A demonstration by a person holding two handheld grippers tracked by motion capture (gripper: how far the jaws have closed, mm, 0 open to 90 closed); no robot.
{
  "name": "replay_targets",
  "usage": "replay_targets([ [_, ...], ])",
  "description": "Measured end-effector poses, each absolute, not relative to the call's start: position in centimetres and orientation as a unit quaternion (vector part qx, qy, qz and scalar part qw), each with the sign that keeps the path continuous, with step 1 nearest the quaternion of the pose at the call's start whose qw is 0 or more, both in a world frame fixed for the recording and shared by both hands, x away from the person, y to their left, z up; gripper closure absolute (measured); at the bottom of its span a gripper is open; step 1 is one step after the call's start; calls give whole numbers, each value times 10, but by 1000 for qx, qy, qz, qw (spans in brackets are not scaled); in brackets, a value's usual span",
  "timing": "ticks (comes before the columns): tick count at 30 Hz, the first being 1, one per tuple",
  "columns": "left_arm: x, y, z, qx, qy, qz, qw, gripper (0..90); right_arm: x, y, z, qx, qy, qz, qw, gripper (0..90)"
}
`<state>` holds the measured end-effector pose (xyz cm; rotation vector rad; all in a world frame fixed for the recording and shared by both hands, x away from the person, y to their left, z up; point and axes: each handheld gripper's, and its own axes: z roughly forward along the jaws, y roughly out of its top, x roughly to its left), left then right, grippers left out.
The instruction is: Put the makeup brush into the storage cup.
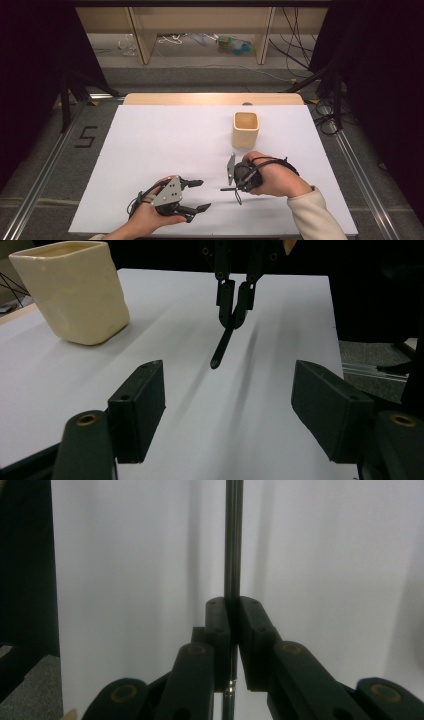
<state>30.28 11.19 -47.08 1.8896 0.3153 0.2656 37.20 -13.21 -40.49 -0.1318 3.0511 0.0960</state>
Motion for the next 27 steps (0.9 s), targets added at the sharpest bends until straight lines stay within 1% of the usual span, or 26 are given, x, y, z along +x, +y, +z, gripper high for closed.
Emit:
replay_targets([
  [1, 303, 111, -471, 806, 133, 111, 567, 296, 367, -131, -405, -11, 999, 31, 39, 841],
  [2, 304, 110, -471, 806, 125, 114, 567, 296, 370, -130, -405, -32, 998, 44, 36, 842],
  [3, 303, 109, -472, 805, 136, 111, 566, 296, 371, -129, -405, -42, 997, 39, 47, 842],
  [6, 304, 106, -473, 806, 134, 109, 566, 295, 368, -127, -402, -31, 998, 25, 44, 842],
  [7, 304, 106, -473, 807, 133, 109, 566, 295, 370, -126, -401, -50, 997, 19, 52, 842],
  [8, 304, 105, -473, 807, 132, 109, 565, 295, 369, -126, -400, -46, 998, 20, 48, 842],
  [10, 305, 104, -473, 809, 128, 111, 563, 296, 371, -124, -400, -69, 996, 27, 55, 842],
  [11, 306, 103, -473, 810, 126, 111, 562, 297, 369, -123, -399, -55, 997, 23, 53, 842],
  [12, 305, 103, -473, 809, 132, 109, 562, 297, 370, -122, -398, -68, 996, 23, 58, 842],
  [15, 307, 101, -474, 810, 129, 109, 562, 303, 366, -118, -398, -53, 997, 30, 48, 841],
  [17, 308, 99, -474, 811, 126, 110, 560, 304, 368, -117, -397, -68, 996, 24, 54, 842],
  [18, 308, 98, -474, 812, 127, 109, 559, 304, 365, -116, -397, -46, 997, 28, 46, 842],
  [20, 309, 96, -474, 813, 124, 111, 558, 304, 366, -115, -397, -55, 997, 24, 53, 842],
  [21, 309, 95, -475, 812, 128, 108, 559, 304, 364, -114, -396, -40, 998, 26, 43, 841],
  [23, 310, 94, -475, 814, 125, 110, 557, 304, 363, -113, -397, -37, 998, 27, 47, 842],
  [24, 310, 94, -475, 814, 125, 112, 556, 304, 365, -113, -397, -57, 997, 27, 52, 841],
  [25, 310, 94, -475, 814, 125, 112, 556, 305, 363, -112, -397, -41, 998, 29, 42, 842],
  [27, 311, 93, -475, 815, 125, 112, 554, 308, 362, -111, -397, -39, 998, 28, 47, 841],
])
